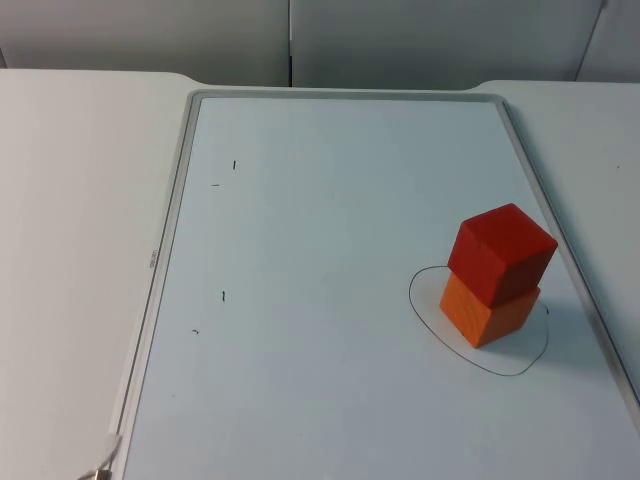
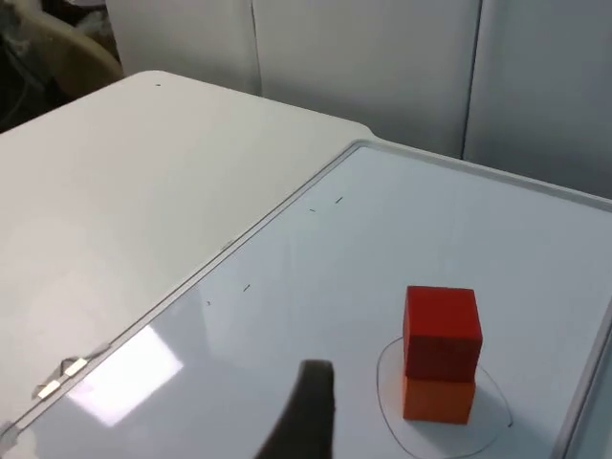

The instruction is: Pick up one cube with the left hand and another cube with the right hand. First place the cube in the right hand at the target position, then stack the cube in the left hand on top.

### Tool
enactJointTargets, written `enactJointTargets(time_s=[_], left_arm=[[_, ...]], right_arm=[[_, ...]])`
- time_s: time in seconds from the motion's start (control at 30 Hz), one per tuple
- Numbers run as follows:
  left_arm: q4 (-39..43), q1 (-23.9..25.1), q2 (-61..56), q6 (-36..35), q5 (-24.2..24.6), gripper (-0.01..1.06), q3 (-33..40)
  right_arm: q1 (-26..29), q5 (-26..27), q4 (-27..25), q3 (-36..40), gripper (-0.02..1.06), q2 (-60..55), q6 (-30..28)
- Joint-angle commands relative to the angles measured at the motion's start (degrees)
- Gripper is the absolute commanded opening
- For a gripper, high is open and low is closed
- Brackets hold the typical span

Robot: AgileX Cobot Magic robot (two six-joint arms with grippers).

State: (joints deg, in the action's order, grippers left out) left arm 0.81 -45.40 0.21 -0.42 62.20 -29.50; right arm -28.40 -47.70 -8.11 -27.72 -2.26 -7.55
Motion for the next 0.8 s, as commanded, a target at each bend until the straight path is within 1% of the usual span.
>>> enactJointTargets(time_s=[0.0, 0.17, 0.2, 0.23, 0.3, 0.33, 0.37, 0.4, 0.43, 0.47, 0.53, 0.63, 0.77], left_arm=[[-0.12, -0.34, -0.21, 0.11, -0.48, 1.05, 0.17], [-0.12, -0.34, -0.21, 0.11, -0.48, 1.05, 0.17], [-0.12, -0.34, -0.21, 0.11, -0.48, 1.05, 0.17], [-0.12, -0.34, -0.21, 0.11, -0.48, 1.05, 0.17], [-0.12, -0.34, -0.21, 0.11, -0.48, 1.05, 0.17], [-0.12, -0.34, -0.21, 0.11, -0.48, 1.05, 0.17], [-0.12, -0.34, -0.21, 0.11, -0.48, 1.05, 0.17], [-0.12, -0.34, -0.21, 0.11, -0.48, 1.05, 0.17], [-0.12, -0.34, -0.21, 0.11, -0.48, 1.05, 0.17], [-0.12, -0.34, -0.21, 0.11, -0.48, 1.05, 0.17], [-0.12, -0.34, -0.21, 0.11, -0.48, 1.05, 0.17], [-0.12, -0.34, -0.21, 0.11, -0.48, 1.05, 0.17], [-0.12, -0.34, -0.21, 0.42, -0.48, 1.05, 0.17]], right_arm=[[-0.12, 0.34, -1.38, 0.17, 0.80, 0.23, 0.32], [-0.12, -0.40, -1.85, -0.08, 0.80, 0.23, 0.32], [-0.12, -1.55, -2.02, -0.63, 0.80, 0.23, 0.32], [-0.12, -5.09, -1.81, -2.11, 0.80, 0.23, 0.16], [-0.12, -11.23, 2.07, -4.01, 0.80, 0.23, 1.52], [-0.12, -11.23, 2.07, -4.01, 0.80, 0.23, 1.52], [-0.12, -13.66, 4.06, -4.47, 0.80, 0.31, 2.80], [-0.12, -14.49, 5.90, -4.33, 0.80, 0.76, 3.89], [-0.12, -14.33, 7.03, -3.78, 0.80, 1.48, 4.43], [-0.12, -13.40, 7.15, -2.93, 0.80, 2.26, 4.92], [-0.12, -13.22, 7.43, -2.20, 0.80, 2.26, 5.57], [-0.27, -14.18, 10.72, -1.57, 0.80, 2.26, 10.41], [-0.27, -14.18, 11.26, -1.57, 0.80, 2.26, 10.66]])
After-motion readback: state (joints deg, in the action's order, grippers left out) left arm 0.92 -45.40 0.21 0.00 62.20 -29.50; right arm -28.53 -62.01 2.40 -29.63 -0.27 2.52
